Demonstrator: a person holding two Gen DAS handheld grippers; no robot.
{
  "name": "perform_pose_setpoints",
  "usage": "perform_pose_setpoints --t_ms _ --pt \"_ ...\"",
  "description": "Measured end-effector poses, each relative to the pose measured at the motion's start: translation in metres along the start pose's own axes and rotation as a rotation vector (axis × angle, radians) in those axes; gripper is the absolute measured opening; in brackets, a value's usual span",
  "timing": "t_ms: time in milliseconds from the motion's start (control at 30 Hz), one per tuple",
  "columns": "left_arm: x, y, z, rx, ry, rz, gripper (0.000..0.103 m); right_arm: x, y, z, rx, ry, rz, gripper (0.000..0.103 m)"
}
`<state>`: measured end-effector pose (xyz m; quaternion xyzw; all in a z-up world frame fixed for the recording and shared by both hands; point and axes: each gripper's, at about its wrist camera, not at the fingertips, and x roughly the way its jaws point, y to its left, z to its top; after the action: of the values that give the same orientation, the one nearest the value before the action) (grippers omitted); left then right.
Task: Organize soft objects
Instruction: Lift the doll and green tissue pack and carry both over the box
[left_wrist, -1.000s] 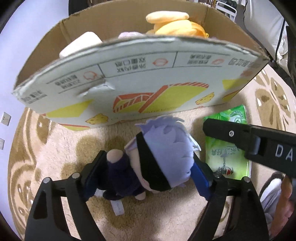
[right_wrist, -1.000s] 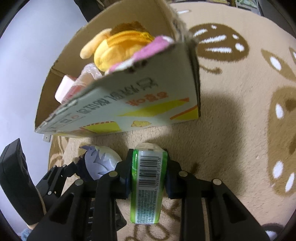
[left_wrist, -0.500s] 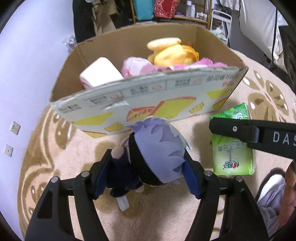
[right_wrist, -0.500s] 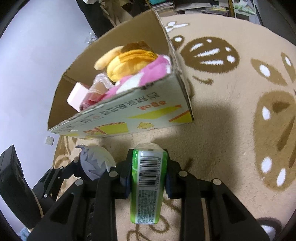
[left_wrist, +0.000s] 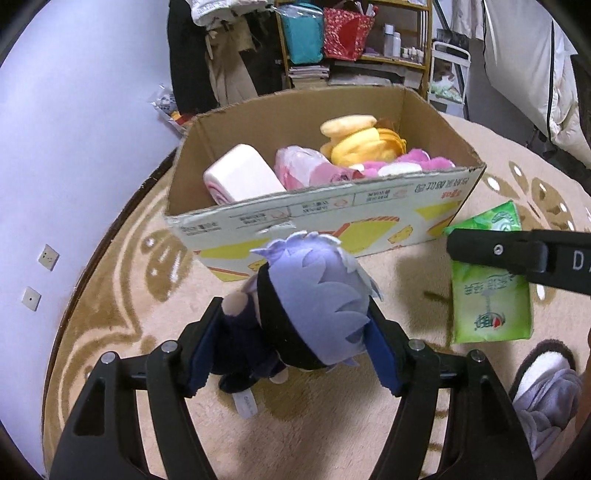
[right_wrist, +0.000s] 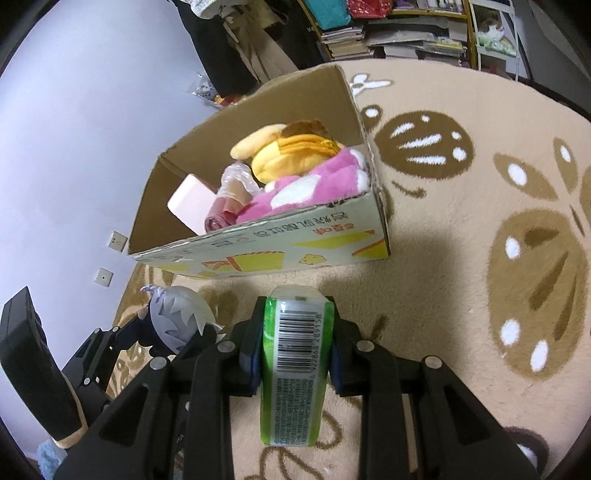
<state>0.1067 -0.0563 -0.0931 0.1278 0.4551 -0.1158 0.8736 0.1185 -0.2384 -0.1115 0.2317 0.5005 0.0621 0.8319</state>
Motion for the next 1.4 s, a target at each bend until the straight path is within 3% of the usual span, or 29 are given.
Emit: perform_pose_setpoints --t_ms 367,733,867,1400 --pt "-0.047 0.022 0.004 -0.045 -0.107 0.059 0.071 -0.043 0.021 -0.008 -0.078 -0.114 0.006 0.029" --pt "-0.092 0.032 0.033 -0.016 -0.253 0.108 0.073 -0.070 0.033 0.013 -0.114 -0.207 0.013 0.029" --pt "-0.085 0.035 0.047 -0.008 -0.288 0.134 0.073 -0.067 0.037 0.027 -0.129 -0.211 -0.004 0.029" --pt "-0.030 0.054 0.095 -0.018 -0.262 0.151 0.075 -0.035 0.043 0.088 -0.227 -0.206 -0.056 0.029"
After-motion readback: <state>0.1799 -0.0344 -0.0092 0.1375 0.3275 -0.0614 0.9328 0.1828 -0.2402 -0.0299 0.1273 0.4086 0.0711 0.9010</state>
